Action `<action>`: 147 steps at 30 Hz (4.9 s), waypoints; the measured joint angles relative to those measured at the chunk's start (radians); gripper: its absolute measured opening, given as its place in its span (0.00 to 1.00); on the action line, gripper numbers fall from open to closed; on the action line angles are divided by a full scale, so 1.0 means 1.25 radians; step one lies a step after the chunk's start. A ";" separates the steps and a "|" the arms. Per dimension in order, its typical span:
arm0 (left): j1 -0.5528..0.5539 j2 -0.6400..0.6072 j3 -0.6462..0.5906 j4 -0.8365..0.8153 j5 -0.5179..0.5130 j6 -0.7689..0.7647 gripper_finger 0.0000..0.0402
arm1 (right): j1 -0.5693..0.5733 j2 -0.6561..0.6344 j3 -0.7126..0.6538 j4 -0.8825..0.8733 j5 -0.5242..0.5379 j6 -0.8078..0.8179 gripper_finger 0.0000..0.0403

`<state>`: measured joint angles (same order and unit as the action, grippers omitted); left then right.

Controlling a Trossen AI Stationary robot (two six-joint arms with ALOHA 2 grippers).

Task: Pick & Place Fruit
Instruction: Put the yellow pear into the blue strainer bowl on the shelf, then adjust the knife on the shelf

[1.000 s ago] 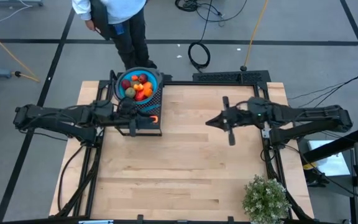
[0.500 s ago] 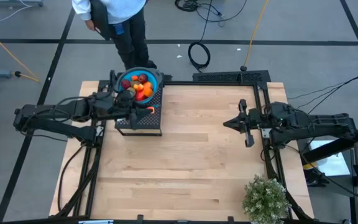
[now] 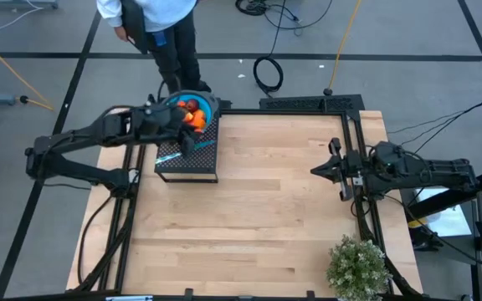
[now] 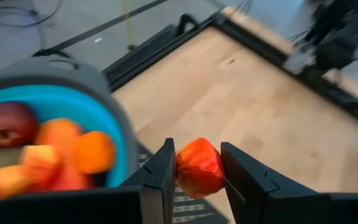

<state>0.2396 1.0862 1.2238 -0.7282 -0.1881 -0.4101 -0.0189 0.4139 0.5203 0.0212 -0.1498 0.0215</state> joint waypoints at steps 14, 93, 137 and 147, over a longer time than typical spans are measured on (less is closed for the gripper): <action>0.199 0.122 0.139 -0.178 -0.033 0.070 0.26 | 0.000 -0.071 -0.018 -0.071 -0.007 -0.005 0.00; 0.454 0.252 0.198 -0.324 0.129 0.129 0.44 | 0.000 -0.076 -0.018 -0.080 -0.008 0.016 0.00; -0.311 0.155 0.173 -0.661 0.002 -0.300 0.44 | 0.000 -0.076 -0.018 -0.074 -0.008 0.037 0.00; -0.303 0.140 0.037 -0.676 -0.074 -0.329 0.44 | 0.000 -0.076 -0.018 -0.038 -0.009 0.037 0.00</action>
<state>-0.1392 1.2613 1.2697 -1.5736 -0.2813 -0.8210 -0.0189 0.3187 0.4984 -0.0259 -0.1616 0.0677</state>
